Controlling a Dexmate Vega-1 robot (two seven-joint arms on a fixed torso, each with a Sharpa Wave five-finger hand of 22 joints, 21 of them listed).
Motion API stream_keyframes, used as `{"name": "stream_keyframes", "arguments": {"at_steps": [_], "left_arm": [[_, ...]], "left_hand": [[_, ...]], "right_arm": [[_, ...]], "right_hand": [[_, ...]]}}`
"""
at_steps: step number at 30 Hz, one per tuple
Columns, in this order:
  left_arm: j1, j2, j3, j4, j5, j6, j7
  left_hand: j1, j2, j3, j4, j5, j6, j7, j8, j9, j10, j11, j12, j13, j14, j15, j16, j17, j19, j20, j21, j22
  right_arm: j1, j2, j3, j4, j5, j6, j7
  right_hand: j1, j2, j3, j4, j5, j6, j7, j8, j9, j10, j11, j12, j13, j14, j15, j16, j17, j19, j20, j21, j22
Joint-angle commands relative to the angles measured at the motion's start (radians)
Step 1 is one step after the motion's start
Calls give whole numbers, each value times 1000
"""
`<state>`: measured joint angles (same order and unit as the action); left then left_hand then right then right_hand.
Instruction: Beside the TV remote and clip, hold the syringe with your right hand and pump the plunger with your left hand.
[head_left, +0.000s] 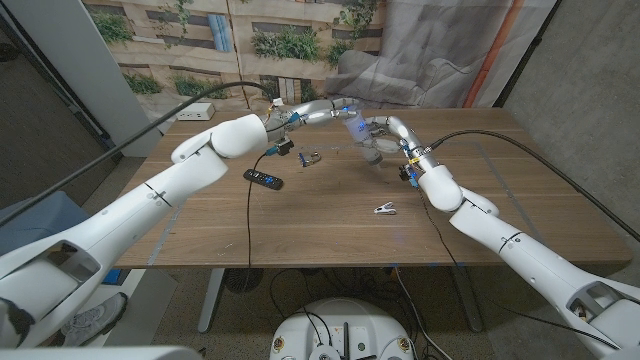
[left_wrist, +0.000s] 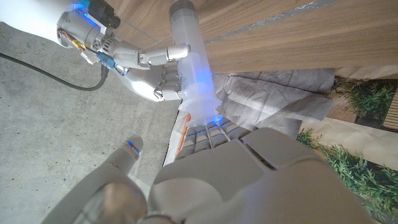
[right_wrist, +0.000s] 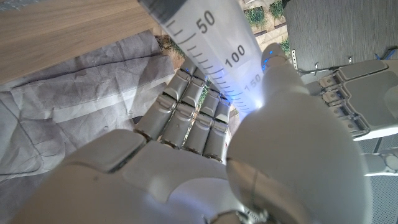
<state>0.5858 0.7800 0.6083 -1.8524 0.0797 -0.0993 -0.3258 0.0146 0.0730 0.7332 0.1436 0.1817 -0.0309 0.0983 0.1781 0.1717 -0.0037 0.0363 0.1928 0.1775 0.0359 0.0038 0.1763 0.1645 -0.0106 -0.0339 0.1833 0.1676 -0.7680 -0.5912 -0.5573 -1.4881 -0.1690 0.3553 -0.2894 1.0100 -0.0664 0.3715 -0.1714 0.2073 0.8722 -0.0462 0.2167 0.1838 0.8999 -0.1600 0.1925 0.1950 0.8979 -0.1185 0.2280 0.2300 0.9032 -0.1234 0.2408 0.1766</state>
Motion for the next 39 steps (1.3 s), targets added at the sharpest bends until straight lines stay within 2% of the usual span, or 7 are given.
{"name": "stream_keyframes", "arguments": {"at_steps": [1,4,8,15,19,28,39], "left_arm": [[-26,-16,12,39,-6,-11,-8],[-34,-20,16,49,-8,-16,-14],[-41,-24,19,62,-12,-22,-18],[-48,-34,23,83,-9,-43,-11],[-50,-35,19,81,1,-52,2],[-47,-33,13,74,5,-47,12],[-43,-26,-10,60,7,-47,39]], "left_hand": [[5,98,4,3,2,-3,-2,0,2,3,-4,-2,3,0,5,2,8,5,-99,5,1],[4,98,4,4,2,-1,2,1,2,3,-1,-2,3,0,5,2,8,5,-99,5,1],[0,96,2,9,1,-15,-19,-3,3,-6,-21,-3,4,-2,5,3,10,4,-99,5,1],[-4,95,-1,13,0,-21,-28,-2,3,-18,-30,-5,5,-7,6,3,11,4,-101,5,1],[-2,95,0,11,1,-1,-11,7,3,2,-12,4,5,-2,3,5,9,6,-97,6,1],[-1,95,1,9,2,-2,-21,4,3,5,-24,5,5,1,1,5,9,9,-97,6,1],[10,97,7,-6,4,15,10,7,2,7,12,2,2,14,-1,4,3,17,-92,7,0]], "right_arm": [[18,10,-4,28,1,7,-7],[22,13,-5,34,1,8,-8],[26,17,-6,39,2,6,-11],[31,16,-8,45,0,2,-13],[31,16,-9,47,2,0,-12],[35,18,-12,54,5,1,-13],[36,14,-17,58,3,-6,-9]], "right_hand": [[127,120,27,2,21,83,-54,-3,3,12,1,1,1,15,-99,-7,-8,9,-64,-1,0],[125,136,38,10,24,70,-57,-11,3,3,-6,-3,1,18,-97,-8,-7,8,-65,-3,1],[130,-4,38,-11,71,143,-26,10,4,26,16,2,2,25,-100,-19,-17,16,-58,-17,-6],[138,-55,60,-6,133,170,-12,12,5,43,36,3,4,34,-101,-19,-15,24,-59,-28,-7],[114,87,84,48,119,75,-53,-26,11,5,-8,-9,6,45,-101,4,13,14,-68,-25,7],[117,46,76,12,94,133,-32,0,8,20,4,0,5,20,-101,-17,-2,23,-62,-22,1],[77,202,48,55,4,-23,-91,-42,17,-8,-27,-5,9,14,-101,18,41,-15,-78,-22,13]]}}
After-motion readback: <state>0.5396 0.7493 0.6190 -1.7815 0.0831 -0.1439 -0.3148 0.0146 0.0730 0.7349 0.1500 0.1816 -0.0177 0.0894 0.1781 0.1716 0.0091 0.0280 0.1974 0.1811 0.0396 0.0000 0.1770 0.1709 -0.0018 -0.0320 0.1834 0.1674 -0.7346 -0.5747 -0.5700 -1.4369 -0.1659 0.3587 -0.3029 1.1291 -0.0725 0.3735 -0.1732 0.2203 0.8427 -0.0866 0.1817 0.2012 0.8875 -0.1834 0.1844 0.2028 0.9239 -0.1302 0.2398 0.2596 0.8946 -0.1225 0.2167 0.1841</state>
